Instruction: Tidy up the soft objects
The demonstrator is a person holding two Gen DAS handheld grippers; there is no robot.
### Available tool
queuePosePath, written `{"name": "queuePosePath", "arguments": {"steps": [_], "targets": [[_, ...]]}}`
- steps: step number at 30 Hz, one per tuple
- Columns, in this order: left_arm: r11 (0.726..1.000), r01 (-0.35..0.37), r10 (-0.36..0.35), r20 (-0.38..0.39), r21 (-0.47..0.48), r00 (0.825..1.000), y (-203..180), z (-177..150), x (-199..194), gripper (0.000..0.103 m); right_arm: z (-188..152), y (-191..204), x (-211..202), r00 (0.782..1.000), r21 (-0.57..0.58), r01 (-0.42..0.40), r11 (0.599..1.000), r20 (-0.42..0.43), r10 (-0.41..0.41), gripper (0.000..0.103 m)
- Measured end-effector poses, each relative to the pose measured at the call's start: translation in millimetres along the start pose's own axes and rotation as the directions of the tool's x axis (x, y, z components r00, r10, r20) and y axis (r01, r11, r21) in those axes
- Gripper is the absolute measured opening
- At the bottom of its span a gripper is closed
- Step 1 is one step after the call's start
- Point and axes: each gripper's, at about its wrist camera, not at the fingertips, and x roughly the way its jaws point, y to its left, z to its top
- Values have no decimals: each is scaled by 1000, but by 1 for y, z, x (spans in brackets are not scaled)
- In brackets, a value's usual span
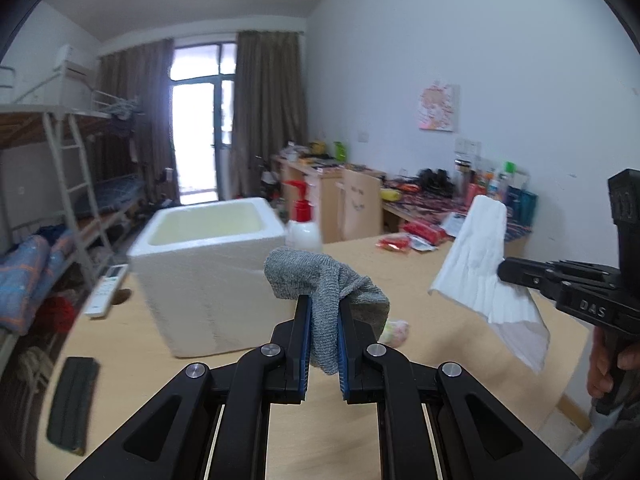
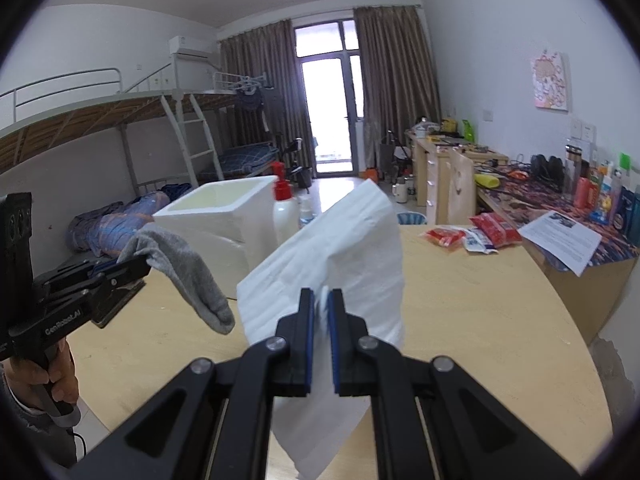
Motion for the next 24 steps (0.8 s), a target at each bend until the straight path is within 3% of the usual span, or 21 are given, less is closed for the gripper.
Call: {"name": "queuePosePath", "arguments": {"steps": [13, 24], "targets": [[979, -195, 197, 31, -56, 980, 29, -8, -37, 12, 13, 51, 24, 982, -84, -189, 978, 6, 190, 9], [969, -234, 237, 36, -77, 971, 46, -9, -49, 12, 14, 75, 34, 967, -124, -255, 959, -11, 256, 9]]}}
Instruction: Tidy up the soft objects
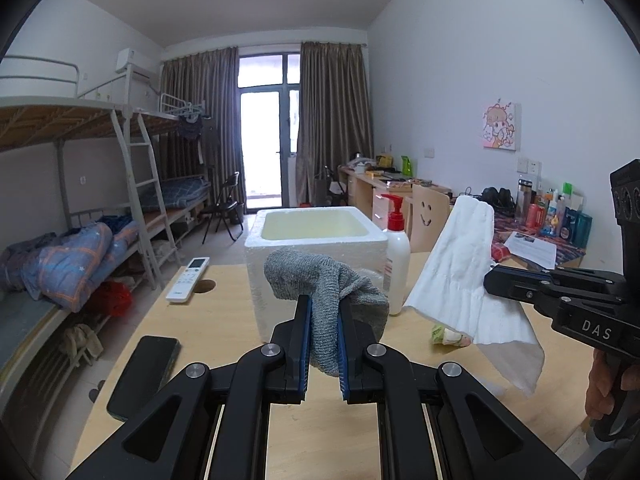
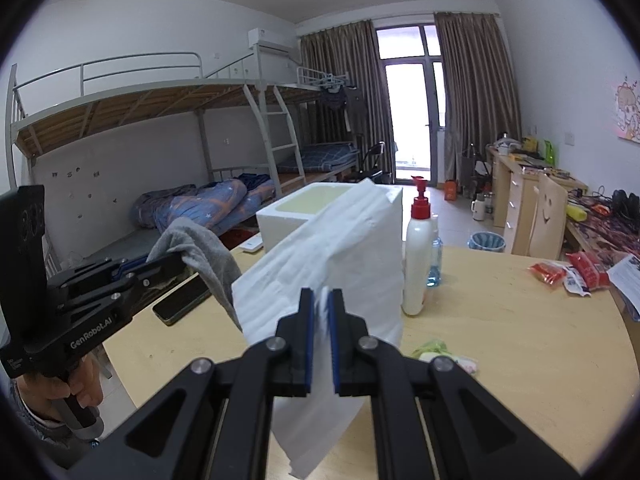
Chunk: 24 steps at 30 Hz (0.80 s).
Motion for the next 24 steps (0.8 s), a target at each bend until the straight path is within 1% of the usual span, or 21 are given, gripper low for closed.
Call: {"name": "queuePosePath", "arguments": {"steps": [5, 9, 12, 16, 20, 24], "targets": [[1000, 4, -4, 3, -5, 1000, 4, 1, 2, 12, 0, 1, 0, 1000, 0, 0, 1000, 0, 0, 9], [1000, 3, -3, 11, -10, 1000, 7, 8, 4, 12, 7, 3, 2, 1000, -15, 3, 1000, 8, -3, 9], [1000, 10, -9, 25, -21, 1000, 9, 15, 2, 12, 14, 7, 0, 1000, -34, -1, 999, 23, 2, 9], [1000, 9, -8, 52, -3, 999, 9, 27, 0, 12, 26, 9, -2, 999, -53, -3, 999, 45, 6, 9], [1000, 23, -23, 87, -1, 996, 8, 42, -6, 12, 37, 13, -3, 998, -72, -5, 997, 65, 10, 9], [1000, 14, -14, 109, 9, 994, 6, 51, -9, 12, 44, 15, -8, 996, -85, -5, 996, 92, 12, 9]]}}
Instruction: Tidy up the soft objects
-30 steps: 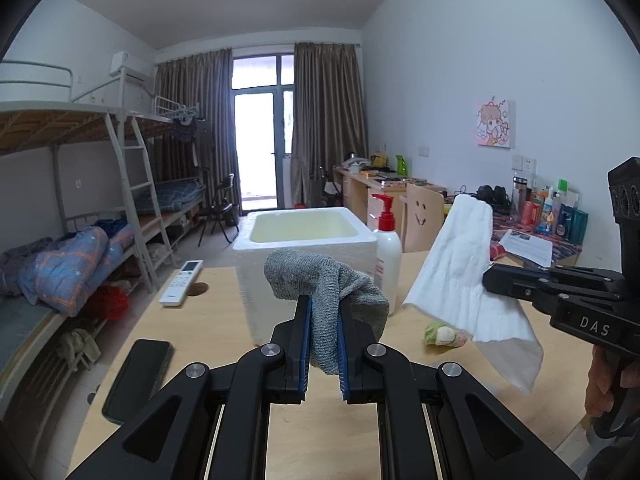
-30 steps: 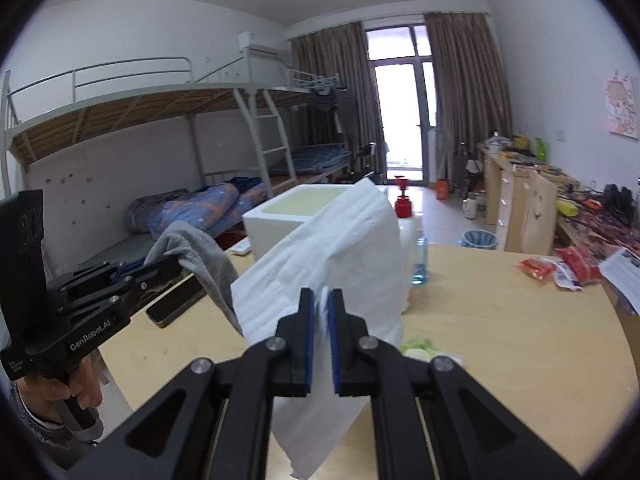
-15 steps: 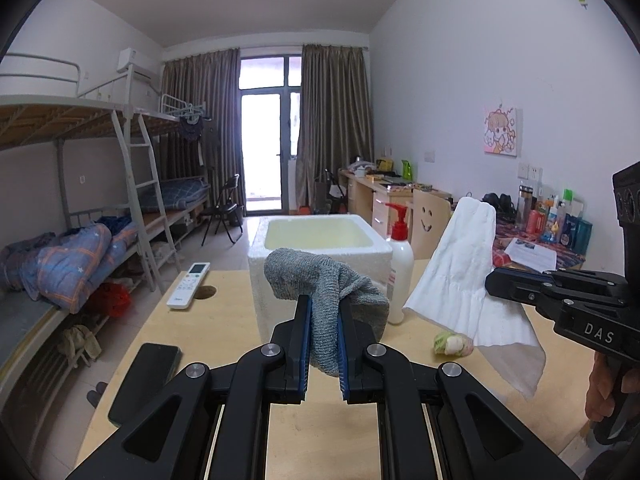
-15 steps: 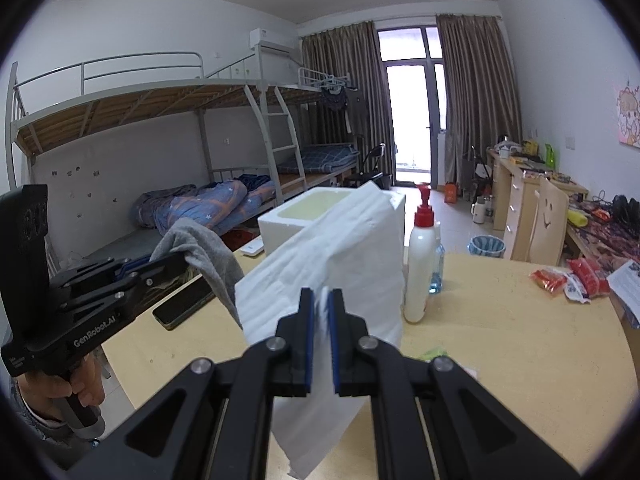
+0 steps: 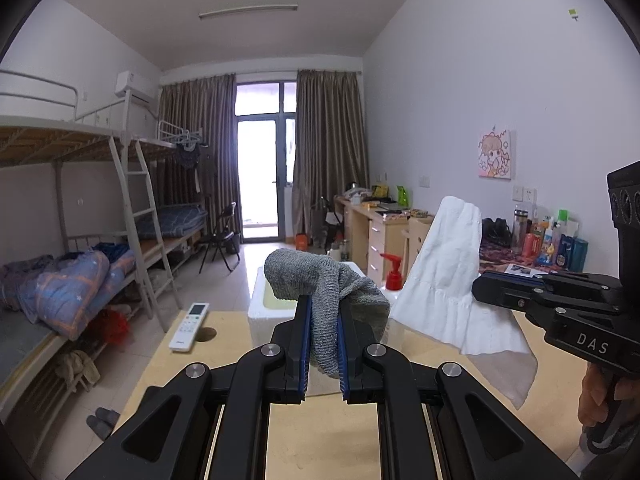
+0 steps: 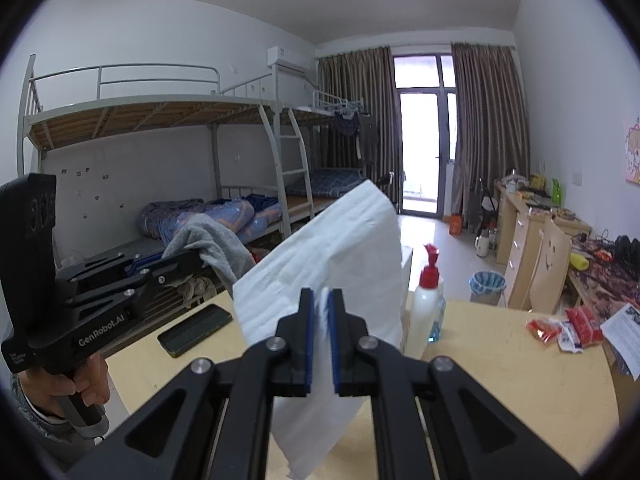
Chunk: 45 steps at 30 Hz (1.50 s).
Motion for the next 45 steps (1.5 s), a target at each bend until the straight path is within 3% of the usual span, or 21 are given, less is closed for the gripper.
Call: {"name": "queuePosePath", "arguments": {"steps": [16, 29, 42, 43, 45], "targets": [[1000, -4, 4, 11, 2, 1000, 9, 15, 22, 12, 14, -8, 20, 1000, -15, 18, 1000, -10, -18, 9], [1000, 6, -6, -4, 3, 1000, 16, 20, 47, 12, 0, -14, 29, 996, -14, 36, 999, -75, -37, 9], [1000, 16, -16, 0, 15, 1000, 15, 33, 69, 12, -45, -25, 43, 965, -31, 15, 999, -263, -23, 10], [1000, 16, -16, 1, 13, 1000, 14, 34, 71, 12, -48, -25, 45, 961, -30, 15, 999, -274, -22, 14], [1000, 16, -16, 3, 9, 1000, 14, 36, 75, 12, -57, -27, 47, 957, -10, 2, 1000, -291, -5, 33]]}}
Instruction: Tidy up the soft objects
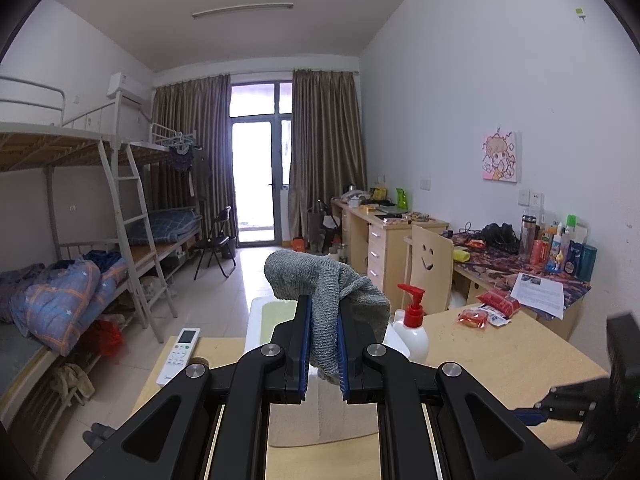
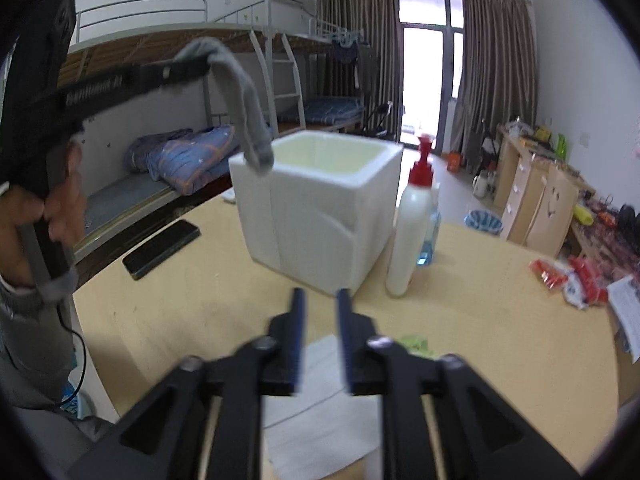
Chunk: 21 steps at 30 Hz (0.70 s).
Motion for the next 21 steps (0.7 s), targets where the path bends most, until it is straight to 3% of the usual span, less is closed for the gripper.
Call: {"name": "queuePosePath", "arguments": {"steps": [1, 2, 14, 21], "targets": [[1000, -1, 1, 3, -2, 1000, 1, 1, 1, 12, -4, -1, 1, 1000, 9, -8, 1000, -8, 8, 48], [1000, -1, 1, 5, -3, 1000, 3, 0, 1, 12, -8, -1, 2, 1000, 25, -10, 1000, -11, 10, 55], [1000, -10, 10, 3, 7, 1000, 2, 9, 25, 12, -52, 4, 20, 987, 36, -43, 998, -150, 48, 56], [1000, 23, -23, -57, -3, 998, 5, 11, 58, 12, -63, 3, 32, 977, 56, -55, 997, -204, 65, 56]]}}
